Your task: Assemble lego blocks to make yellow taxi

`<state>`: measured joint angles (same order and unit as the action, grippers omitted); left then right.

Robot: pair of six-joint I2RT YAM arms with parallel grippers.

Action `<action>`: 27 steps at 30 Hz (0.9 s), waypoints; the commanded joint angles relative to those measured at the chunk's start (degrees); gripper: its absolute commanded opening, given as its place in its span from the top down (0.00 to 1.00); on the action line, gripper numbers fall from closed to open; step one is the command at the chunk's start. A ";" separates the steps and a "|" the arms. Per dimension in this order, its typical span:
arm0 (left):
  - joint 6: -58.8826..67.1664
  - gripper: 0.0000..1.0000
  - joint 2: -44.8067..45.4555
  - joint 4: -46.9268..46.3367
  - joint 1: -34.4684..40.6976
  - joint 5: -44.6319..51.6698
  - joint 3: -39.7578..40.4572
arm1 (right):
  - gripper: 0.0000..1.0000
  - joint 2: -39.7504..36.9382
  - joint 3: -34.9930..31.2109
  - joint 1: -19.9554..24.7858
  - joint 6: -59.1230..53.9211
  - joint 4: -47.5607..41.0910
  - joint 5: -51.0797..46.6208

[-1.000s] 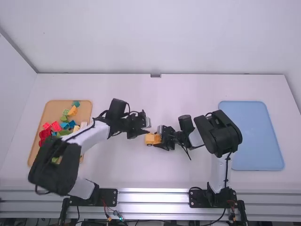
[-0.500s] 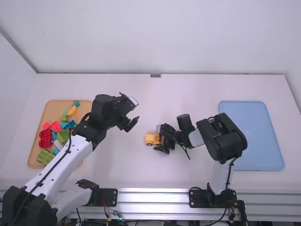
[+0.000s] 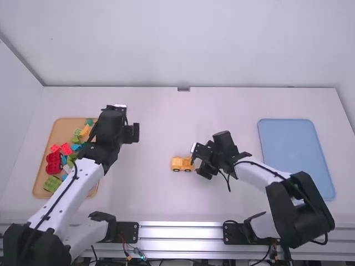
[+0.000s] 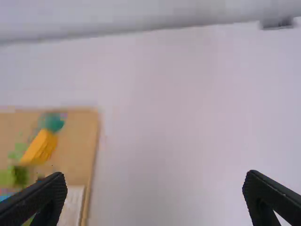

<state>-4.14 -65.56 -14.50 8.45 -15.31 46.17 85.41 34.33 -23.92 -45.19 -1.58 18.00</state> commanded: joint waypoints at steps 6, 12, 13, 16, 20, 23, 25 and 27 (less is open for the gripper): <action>-6.97 0.01 -2.03 -10.21 -18.88 11.06 4.11 | 0.02 -5.20 0.98 1.53 0.39 -0.09 -4.33; 0.20 0.01 -8.46 -12.83 -27.96 17.75 6.69 | 0.01 -5.27 1.03 0.57 0.37 1.36 -4.37; 0.35 0.01 -10.62 -13.92 -29.00 16.74 7.69 | 0.01 -5.27 1.03 0.31 0.39 1.42 -4.37; 3.08 0.07 -17.68 -18.84 -31.54 15.52 11.72 | 0.01 -5.27 0.98 -0.15 0.39 2.16 -4.42; 5.05 0.14 -26.77 -22.18 -33.14 15.10 16.76 | 0.01 -5.27 0.98 -0.15 0.39 2.67 -4.44; 4.83 0.31 -33.31 -23.08 -34.49 13.09 20.00 | 0.02 -5.27 0.98 -0.04 0.39 2.62 -4.35; 4.96 0.37 -35.50 -22.99 -34.86 13.11 20.90 | 0.01 -5.27 0.96 -0.02 0.39 2.84 -4.39; 5.05 0.47 -37.51 -22.25 -35.34 13.03 21.29 | 0.01 -5.27 0.98 -0.04 0.35 2.89 -4.37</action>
<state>0.10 -101.43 -36.60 -26.20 -1.63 66.19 80.88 34.33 -23.99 -45.15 1.21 13.74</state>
